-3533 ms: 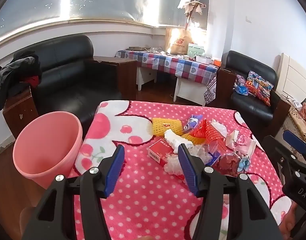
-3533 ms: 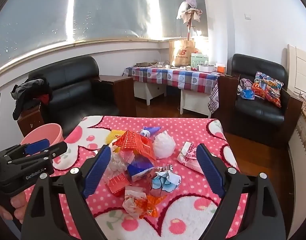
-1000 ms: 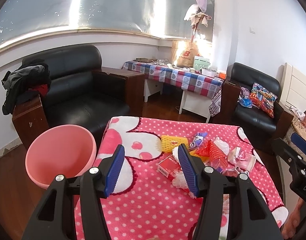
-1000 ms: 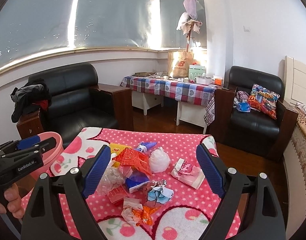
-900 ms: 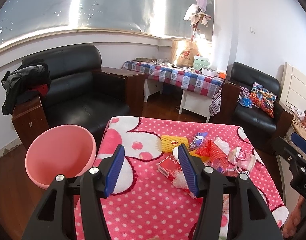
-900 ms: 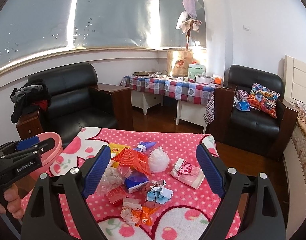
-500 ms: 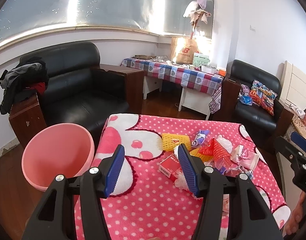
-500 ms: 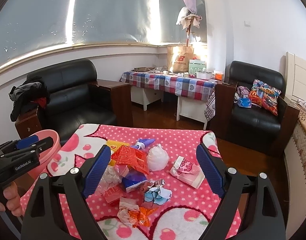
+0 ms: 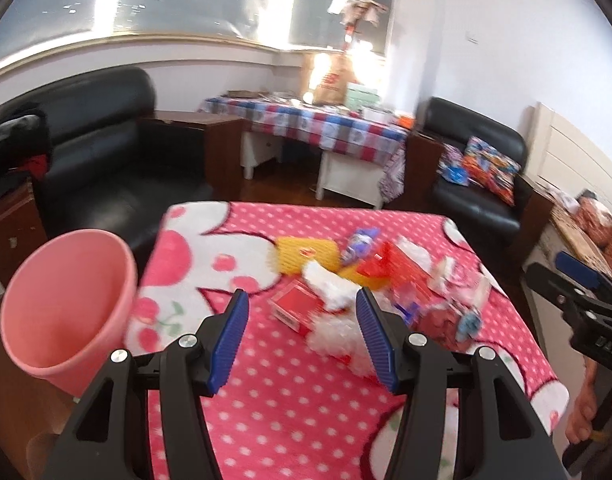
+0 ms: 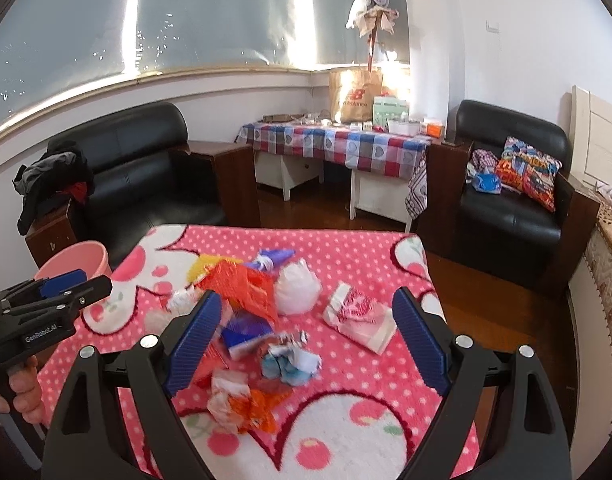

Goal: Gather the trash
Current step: 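Reach the left tool to the clear bubble wrap while the right tool reaches the orange wrapper, then close the left tool on the bubble wrap while the right tool grips the orange wrapper, then carry both held pieces over the pink bucket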

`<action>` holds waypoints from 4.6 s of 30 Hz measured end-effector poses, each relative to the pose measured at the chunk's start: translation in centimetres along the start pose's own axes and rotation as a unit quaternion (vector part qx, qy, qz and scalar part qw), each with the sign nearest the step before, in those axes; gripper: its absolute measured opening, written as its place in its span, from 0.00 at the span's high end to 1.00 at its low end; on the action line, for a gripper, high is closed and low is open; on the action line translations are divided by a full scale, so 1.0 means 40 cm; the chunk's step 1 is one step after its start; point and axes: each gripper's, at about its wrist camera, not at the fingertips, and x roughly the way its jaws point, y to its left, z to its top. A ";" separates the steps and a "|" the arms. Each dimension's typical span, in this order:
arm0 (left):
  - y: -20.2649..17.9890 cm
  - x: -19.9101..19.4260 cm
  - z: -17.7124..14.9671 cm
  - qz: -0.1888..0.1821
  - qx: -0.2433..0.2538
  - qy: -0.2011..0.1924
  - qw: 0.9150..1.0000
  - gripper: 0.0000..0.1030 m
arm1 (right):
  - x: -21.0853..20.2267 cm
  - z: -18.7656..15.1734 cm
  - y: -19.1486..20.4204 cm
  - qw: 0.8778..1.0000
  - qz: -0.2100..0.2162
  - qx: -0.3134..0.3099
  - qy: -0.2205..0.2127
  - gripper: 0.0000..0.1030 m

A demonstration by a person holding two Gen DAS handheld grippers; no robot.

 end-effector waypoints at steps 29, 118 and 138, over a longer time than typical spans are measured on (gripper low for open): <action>-0.051 0.169 -0.084 -0.066 -0.036 0.125 0.989 0.57 | 0.065 -0.126 -0.044 0.992 0.067 0.058 0.095 0.46; 0.187 -0.171 -0.111 -0.026 -0.053 0.007 0.998 0.93 | 0.030 -0.039 0.260 0.971 0.213 -0.046 0.101 0.88; 0.515 -0.141 -0.067 0.105 -0.126 0.029 0.986 0.93 | 0.244 0.073 0.737 0.931 0.302 -0.151 0.138 0.88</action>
